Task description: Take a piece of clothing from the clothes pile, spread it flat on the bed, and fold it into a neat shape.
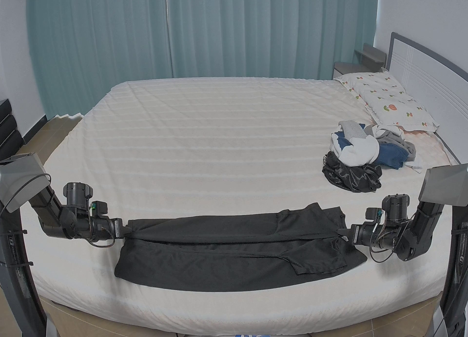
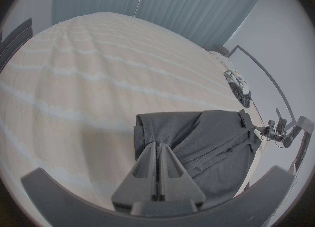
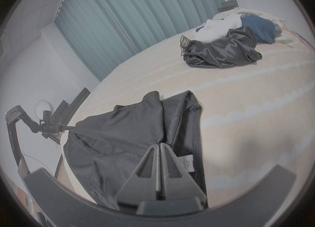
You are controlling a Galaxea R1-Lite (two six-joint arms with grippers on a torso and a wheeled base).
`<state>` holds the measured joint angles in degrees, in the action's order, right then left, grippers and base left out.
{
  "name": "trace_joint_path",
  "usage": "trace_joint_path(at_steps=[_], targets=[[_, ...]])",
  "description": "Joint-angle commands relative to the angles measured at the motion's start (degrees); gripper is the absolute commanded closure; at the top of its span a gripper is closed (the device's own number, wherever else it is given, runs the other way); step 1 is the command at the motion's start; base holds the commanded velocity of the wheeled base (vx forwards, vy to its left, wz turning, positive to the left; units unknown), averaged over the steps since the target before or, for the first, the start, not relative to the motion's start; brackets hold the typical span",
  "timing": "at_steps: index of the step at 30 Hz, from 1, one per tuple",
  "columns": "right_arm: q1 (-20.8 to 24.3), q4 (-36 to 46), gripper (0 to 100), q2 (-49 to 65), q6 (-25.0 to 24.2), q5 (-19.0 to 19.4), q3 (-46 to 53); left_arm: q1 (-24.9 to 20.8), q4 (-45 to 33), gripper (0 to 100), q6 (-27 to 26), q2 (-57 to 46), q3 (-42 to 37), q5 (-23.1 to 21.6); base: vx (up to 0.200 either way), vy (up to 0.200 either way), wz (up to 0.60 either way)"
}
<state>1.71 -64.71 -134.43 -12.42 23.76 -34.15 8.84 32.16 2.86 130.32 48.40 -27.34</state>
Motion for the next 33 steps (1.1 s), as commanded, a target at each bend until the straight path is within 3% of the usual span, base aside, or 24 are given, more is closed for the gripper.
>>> trace_joint_path(at_steps=[1, 9, 10, 11, 12, 21, 26, 28, 33], targets=[[0.05, -0.07, 100, -0.22, 0.21, -0.03, 1.10, 0.21, -0.17, 100, -0.32, 0.20, -0.23, 0.01, 0.000, 0.000, 0.00], [0.05, -0.07, 100, -1.54, 0.12, -0.20, 0.57, 0.13, 0.01, 100, -0.40, 0.20, -0.50, 0.10, 0.000, 0.000, 0.00], [0.05, -0.07, 100, -1.80, 0.12, -0.29, 0.57, 0.13, 0.01, 0, -0.40, 0.20, -0.50, 0.10, 0.000, 0.000, 0.00], [0.05, -0.07, 100, -1.89, 0.12, -0.38, 0.48, 0.04, 0.01, 0, -0.40, 0.20, -0.58, 0.10, 0.000, 0.000, 0.00], [0.05, -0.16, 0, -1.98, 0.12, -0.47, 0.40, 0.13, 0.10, 0, -0.40, 0.11, -0.67, 0.10, 0.000, 0.000, 0.00], [-1.97, -0.68, 0, 2.15, -1.46, 0.23, 0.75, 1.45, -0.17, 0, -0.32, -3.05, -1.55, -0.17, 0.000, 0.000, 0.00], [-2.59, -1.74, 0, 4.35, -8.85, 0.76, -0.13, 1.88, -0.34, 0, 1.18, -4.02, -0.67, -1.05, 0.000, 0.000, 0.00], [-2.50, -2.79, 0, 3.73, -14.82, 1.11, -1.89, 1.45, -0.25, 0, 6.63, -3.67, 1.09, -1.05, 0.000, 0.000, 0.00], [-2.41, -2.97, 0, -0.22, -22.73, 1.29, -4.70, -2.16, -0.34, 0, 20.78, -2.44, 5.04, -0.43, 0.000, 0.000, 0.00]])
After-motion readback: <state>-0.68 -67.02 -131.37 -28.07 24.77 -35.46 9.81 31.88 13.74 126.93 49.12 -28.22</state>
